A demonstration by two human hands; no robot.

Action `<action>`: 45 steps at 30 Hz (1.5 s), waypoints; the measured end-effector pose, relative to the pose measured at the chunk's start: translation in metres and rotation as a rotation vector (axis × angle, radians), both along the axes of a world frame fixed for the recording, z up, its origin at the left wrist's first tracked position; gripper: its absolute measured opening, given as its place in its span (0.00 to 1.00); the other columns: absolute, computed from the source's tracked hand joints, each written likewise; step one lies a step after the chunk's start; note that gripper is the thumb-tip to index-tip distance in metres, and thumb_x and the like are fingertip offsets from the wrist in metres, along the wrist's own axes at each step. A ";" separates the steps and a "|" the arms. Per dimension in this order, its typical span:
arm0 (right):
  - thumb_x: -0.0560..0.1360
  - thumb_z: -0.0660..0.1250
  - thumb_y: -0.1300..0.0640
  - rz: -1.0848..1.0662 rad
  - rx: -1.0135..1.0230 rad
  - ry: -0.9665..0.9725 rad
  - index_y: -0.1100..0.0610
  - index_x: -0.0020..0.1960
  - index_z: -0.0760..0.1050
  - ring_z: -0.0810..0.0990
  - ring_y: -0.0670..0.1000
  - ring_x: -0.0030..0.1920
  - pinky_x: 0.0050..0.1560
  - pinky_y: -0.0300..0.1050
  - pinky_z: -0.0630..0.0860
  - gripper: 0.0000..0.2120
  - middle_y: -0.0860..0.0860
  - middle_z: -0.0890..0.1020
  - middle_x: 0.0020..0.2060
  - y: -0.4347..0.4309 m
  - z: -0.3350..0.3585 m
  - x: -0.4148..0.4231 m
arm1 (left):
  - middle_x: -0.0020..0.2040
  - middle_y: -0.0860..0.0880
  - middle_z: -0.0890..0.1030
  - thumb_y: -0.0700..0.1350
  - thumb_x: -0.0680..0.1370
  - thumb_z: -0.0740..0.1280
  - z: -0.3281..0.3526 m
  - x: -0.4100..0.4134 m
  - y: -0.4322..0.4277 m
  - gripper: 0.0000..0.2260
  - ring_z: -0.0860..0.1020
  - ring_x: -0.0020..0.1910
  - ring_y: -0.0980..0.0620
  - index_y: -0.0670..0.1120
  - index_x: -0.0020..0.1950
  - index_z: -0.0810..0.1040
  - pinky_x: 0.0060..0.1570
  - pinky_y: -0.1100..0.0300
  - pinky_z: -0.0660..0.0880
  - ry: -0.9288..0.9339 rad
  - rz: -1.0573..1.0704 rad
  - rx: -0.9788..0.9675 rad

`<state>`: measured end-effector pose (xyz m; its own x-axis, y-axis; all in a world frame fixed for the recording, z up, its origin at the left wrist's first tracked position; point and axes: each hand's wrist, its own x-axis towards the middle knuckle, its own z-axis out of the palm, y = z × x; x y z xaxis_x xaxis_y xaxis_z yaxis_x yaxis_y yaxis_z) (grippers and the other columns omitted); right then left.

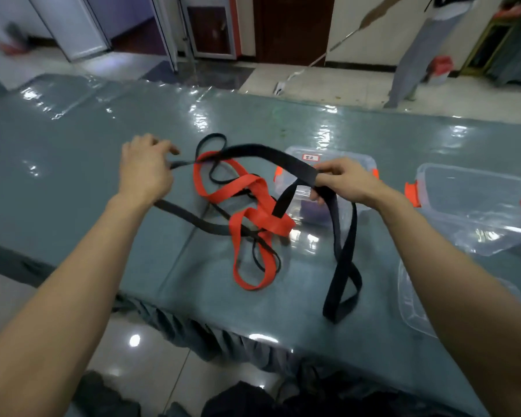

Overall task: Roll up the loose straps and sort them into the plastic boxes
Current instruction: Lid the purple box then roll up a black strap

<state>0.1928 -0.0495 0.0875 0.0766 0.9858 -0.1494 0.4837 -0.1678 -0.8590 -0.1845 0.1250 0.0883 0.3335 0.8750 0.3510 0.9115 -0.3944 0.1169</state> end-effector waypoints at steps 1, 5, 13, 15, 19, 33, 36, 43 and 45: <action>0.82 0.63 0.63 0.008 0.012 -0.006 0.61 0.55 0.85 0.86 0.55 0.38 0.56 0.56 0.85 0.11 0.56 0.89 0.39 -0.002 0.006 -0.001 | 0.65 0.37 0.79 0.36 0.76 0.70 -0.005 0.002 -0.003 0.24 0.75 0.67 0.32 0.47 0.72 0.80 0.69 0.41 0.70 0.116 0.038 -0.135; 0.81 0.64 0.62 0.111 0.006 -0.135 0.55 0.49 0.86 0.87 0.52 0.38 0.50 0.49 0.85 0.12 0.54 0.88 0.37 -0.016 0.028 -0.016 | 0.77 0.44 0.74 0.43 0.73 0.80 -0.015 0.045 -0.035 0.38 0.72 0.78 0.43 0.48 0.81 0.71 0.76 0.53 0.68 -0.043 -0.269 -0.496; 0.78 0.70 0.52 0.164 0.076 -0.174 0.56 0.48 0.87 0.82 0.52 0.35 0.42 0.46 0.78 0.10 0.58 0.85 0.34 -0.043 0.069 -0.012 | 0.49 0.70 0.84 0.48 0.71 0.84 -0.031 0.173 -0.086 0.17 0.82 0.48 0.67 0.55 0.57 0.84 0.48 0.72 0.73 -0.208 -0.660 -0.715; 0.77 0.75 0.50 0.162 0.089 -0.183 0.53 0.46 0.86 0.81 0.54 0.35 0.42 0.47 0.76 0.07 0.61 0.85 0.35 -0.045 0.072 -0.003 | 0.38 0.58 0.86 0.47 0.77 0.78 -0.029 0.183 -0.083 0.05 0.80 0.35 0.66 0.51 0.45 0.83 0.42 0.60 0.73 -0.338 -0.548 -0.678; 0.75 0.80 0.50 0.123 0.060 -0.302 0.56 0.51 0.82 0.79 0.51 0.33 0.40 0.46 0.75 0.12 0.56 0.82 0.35 -0.039 0.059 0.010 | 0.35 0.47 0.81 0.47 0.74 0.74 0.004 0.168 -0.062 0.08 0.79 0.37 0.47 0.47 0.41 0.76 0.39 0.49 0.73 -0.401 -0.355 -0.271; 0.74 0.81 0.51 0.138 0.199 -0.214 0.38 0.37 0.78 0.74 0.46 0.30 0.32 0.40 0.74 0.14 0.43 0.76 0.28 -0.002 0.038 0.034 | 0.37 0.51 0.81 0.48 0.69 0.71 0.053 0.089 -0.054 0.07 0.77 0.38 0.53 0.48 0.43 0.77 0.39 0.56 0.72 -0.654 -0.104 0.038; 0.73 0.81 0.50 0.135 0.207 -0.234 0.41 0.36 0.77 0.71 0.45 0.28 0.29 0.36 0.69 0.15 0.42 0.73 0.27 0.005 0.038 0.042 | 0.42 0.53 0.81 0.52 0.70 0.70 0.066 0.077 -0.062 0.08 0.81 0.43 0.45 0.53 0.46 0.79 0.39 0.53 0.75 -0.170 -0.145 0.227; 0.72 0.81 0.53 0.162 0.157 -0.282 0.54 0.42 0.80 0.76 0.51 0.34 0.40 0.48 0.73 0.10 0.57 0.80 0.34 0.000 0.022 0.046 | 0.45 0.45 0.80 0.41 0.75 0.78 0.036 0.071 -0.067 0.06 0.80 0.46 0.42 0.44 0.49 0.84 0.45 0.50 0.74 -0.228 -0.191 -0.041; 0.73 0.81 0.53 0.157 0.161 -0.229 0.53 0.42 0.81 0.76 0.48 0.33 0.37 0.44 0.73 0.10 0.54 0.79 0.33 -0.002 0.022 0.047 | 0.39 0.48 0.81 0.45 0.74 0.79 0.037 0.070 -0.072 0.07 0.80 0.40 0.48 0.46 0.44 0.82 0.43 0.53 0.73 -0.481 -0.152 -0.146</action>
